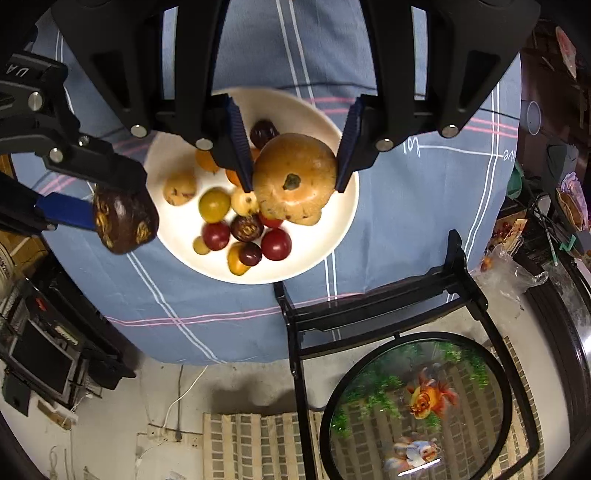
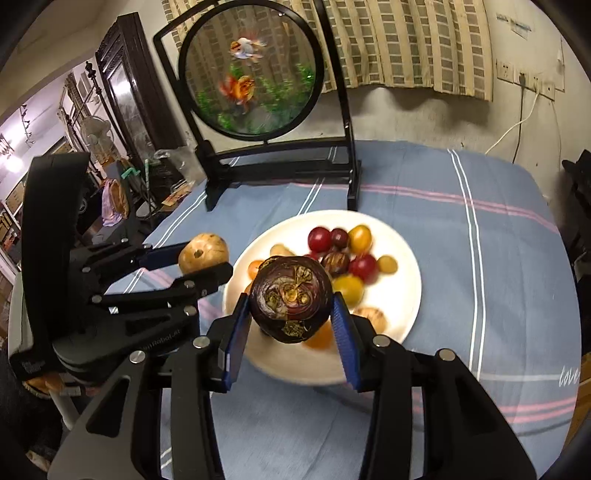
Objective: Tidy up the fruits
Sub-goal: 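Lower the mangosteen and pepino onto the plate and open both grippers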
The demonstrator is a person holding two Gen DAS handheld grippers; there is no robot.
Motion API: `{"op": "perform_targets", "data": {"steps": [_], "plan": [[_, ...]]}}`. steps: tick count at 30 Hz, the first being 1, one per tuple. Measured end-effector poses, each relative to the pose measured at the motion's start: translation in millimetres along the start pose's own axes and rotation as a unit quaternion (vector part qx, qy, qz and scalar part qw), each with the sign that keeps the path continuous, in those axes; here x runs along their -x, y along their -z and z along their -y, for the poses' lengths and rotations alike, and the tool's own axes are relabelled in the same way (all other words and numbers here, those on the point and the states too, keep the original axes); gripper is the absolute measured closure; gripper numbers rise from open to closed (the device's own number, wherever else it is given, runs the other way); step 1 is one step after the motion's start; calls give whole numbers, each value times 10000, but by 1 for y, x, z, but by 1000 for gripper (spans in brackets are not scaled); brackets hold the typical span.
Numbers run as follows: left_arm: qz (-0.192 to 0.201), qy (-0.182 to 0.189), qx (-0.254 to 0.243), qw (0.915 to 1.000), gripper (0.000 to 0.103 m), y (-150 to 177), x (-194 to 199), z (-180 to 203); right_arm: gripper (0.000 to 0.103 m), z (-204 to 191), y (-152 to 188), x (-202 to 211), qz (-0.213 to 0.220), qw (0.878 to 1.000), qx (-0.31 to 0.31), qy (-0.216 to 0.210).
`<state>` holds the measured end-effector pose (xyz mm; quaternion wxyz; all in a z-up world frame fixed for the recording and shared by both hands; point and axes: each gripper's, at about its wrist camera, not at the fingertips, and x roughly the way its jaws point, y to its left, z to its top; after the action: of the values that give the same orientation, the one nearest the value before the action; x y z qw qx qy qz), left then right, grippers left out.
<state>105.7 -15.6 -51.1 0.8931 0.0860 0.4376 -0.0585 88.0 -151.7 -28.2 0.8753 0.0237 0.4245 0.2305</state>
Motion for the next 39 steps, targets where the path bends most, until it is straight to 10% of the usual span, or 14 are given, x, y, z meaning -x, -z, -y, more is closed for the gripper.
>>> {"op": "perform_targets", "data": {"steps": [33,36,39], "plan": [[-372,-62,-95,9992,52,-11,-83,8,58,43,-38,-100,-645,9975,-30,284],[-324,-111,-132,9993,35,-12,-82,9,30,42,-39,-104,-719,9962,3,491],[-338,-104,-105,9993,35,-11,-82,7,30,44,-42,-96,-552,9974,-70,462]]}}
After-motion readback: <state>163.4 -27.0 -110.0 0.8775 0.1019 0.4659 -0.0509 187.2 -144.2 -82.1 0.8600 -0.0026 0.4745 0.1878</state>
